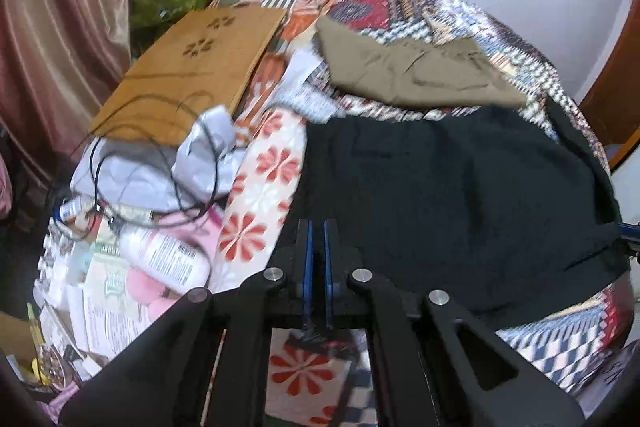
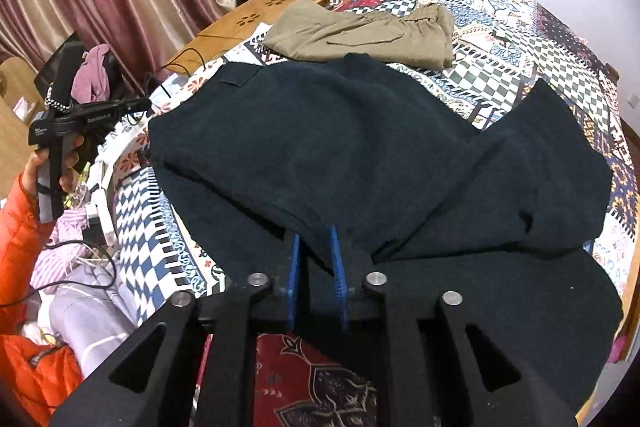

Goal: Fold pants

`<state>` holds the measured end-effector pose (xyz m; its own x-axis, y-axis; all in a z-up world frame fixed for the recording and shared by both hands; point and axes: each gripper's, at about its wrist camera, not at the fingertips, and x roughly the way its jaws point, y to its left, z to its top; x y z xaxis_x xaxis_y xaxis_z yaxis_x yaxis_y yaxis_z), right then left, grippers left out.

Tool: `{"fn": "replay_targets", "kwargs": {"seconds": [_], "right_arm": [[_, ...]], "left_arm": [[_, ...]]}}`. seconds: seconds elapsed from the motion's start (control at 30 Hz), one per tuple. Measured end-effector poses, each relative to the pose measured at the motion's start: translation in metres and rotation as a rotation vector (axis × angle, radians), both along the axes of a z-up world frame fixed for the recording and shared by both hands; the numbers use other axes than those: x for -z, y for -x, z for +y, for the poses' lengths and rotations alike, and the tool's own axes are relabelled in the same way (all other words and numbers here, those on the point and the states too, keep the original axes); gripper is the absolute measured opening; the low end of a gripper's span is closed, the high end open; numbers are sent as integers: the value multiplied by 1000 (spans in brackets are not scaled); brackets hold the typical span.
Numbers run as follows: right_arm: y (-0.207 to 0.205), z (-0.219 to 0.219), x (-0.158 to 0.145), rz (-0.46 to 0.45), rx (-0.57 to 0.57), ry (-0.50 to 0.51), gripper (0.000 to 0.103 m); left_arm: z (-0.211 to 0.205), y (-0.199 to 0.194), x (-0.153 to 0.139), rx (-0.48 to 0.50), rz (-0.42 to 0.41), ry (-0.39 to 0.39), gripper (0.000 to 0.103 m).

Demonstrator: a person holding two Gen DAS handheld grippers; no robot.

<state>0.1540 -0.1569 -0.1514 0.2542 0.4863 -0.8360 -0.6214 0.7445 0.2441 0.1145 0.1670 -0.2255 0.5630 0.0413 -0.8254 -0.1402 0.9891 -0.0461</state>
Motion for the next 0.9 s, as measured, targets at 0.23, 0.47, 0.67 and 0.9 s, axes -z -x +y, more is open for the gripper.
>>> {"fn": "replay_targets", "kwargs": {"seconds": [0.23, 0.47, 0.67, 0.9], "right_arm": [[-9, -33, -37, -81, 75, -37, 40], [-45, -74, -58, -171, 215, -26, 45], [-92, -99, -47, -196, 320, 35, 45], [-150, -118, -23, -188, 400, 70, 45]], "left_arm": [[-41, -27, -35, 87, -71, -2, 22], [-89, -61, -63, 169, -136, -5, 49], [-120, -97, -66, 215, -149, -7, 59], [-148, -141, -44, 254, -107, -4, 60]]}}
